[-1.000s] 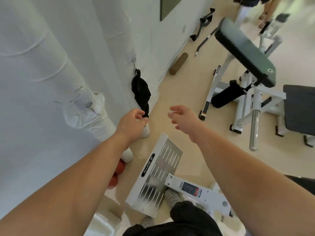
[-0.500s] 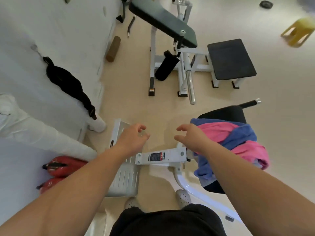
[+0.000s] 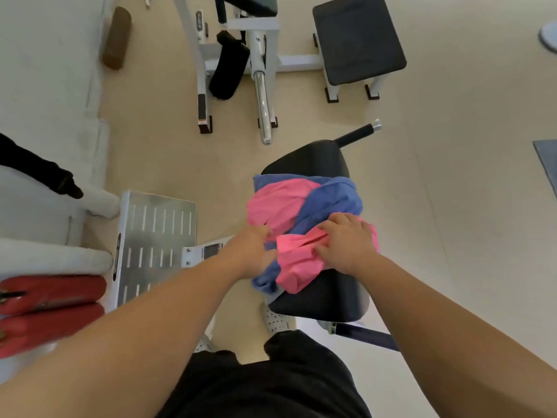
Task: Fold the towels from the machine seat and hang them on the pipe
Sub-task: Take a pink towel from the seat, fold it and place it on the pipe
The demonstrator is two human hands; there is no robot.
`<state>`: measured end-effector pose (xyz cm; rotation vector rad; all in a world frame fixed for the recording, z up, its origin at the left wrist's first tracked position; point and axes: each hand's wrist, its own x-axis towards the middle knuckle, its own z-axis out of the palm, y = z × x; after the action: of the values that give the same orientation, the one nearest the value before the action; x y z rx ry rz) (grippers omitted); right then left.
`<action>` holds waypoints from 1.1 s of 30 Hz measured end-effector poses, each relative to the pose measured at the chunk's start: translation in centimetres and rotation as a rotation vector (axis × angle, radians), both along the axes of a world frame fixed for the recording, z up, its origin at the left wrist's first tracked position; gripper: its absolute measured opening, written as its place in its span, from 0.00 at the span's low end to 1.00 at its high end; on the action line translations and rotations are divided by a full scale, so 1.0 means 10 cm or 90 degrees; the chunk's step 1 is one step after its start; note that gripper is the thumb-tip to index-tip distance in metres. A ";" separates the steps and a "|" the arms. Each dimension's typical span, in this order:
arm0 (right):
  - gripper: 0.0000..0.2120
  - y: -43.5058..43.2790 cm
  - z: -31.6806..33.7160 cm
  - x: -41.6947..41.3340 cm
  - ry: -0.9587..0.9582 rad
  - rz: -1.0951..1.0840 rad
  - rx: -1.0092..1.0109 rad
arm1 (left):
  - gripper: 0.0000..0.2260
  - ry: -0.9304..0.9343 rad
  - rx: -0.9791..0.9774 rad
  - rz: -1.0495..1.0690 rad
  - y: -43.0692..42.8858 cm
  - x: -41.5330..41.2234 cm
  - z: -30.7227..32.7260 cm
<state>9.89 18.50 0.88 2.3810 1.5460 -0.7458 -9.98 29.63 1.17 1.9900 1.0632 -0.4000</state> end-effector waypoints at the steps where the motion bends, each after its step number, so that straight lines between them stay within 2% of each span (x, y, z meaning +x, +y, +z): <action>1: 0.24 -0.08 -0.04 0.08 0.009 0.001 0.006 | 0.17 0.006 -0.003 -0.014 -0.04 0.10 -0.06; 5: 0.31 -0.30 -0.19 0.32 0.035 -0.012 0.007 | 0.19 0.035 0.001 -0.070 -0.17 0.44 -0.27; 8: 0.32 -0.35 -0.23 0.37 0.005 -0.047 -0.005 | 0.21 0.092 -0.014 -0.089 -0.27 0.62 -0.38; 12: 0.24 -0.35 -0.25 0.41 -0.037 -0.026 0.051 | 0.26 0.118 -0.029 -0.005 -0.33 0.77 -0.48; 15: 0.17 -0.36 -0.27 0.40 0.007 -0.014 0.109 | 0.32 0.060 0.000 0.028 -0.36 0.80 -0.48; 17: 0.14 -0.38 -0.28 0.37 0.084 -0.014 0.181 | 0.34 0.005 0.012 0.031 -0.37 0.82 -0.47; 19: 0.14 -0.40 -0.24 0.34 0.163 -0.008 0.268 | 0.29 -0.049 0.012 0.000 -0.37 0.81 -0.40; 21: 0.13 -0.39 -0.14 0.31 0.187 -0.001 0.310 | 0.20 -0.131 0.008 -0.009 -0.34 0.75 -0.30; 24: 0.12 -0.29 0.03 0.24 0.184 -0.002 0.320 | 0.09 -0.179 -0.015 0.078 -0.28 0.54 -0.06; 29: 0.13 -0.02 0.40 -0.01 0.287 0.025 0.274 | 0.09 -0.220 0.020 0.193 -0.16 0.09 0.39; 33: 0.21 0.19 0.64 -0.19 0.319 0.062 0.300 | 0.10 -0.220 0.071 0.268 0.02 -0.32 0.83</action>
<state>8.03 20.35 7.29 2.5276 2.2342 -1.1268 -13.20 29.79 9.44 1.7812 1.2546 0.2237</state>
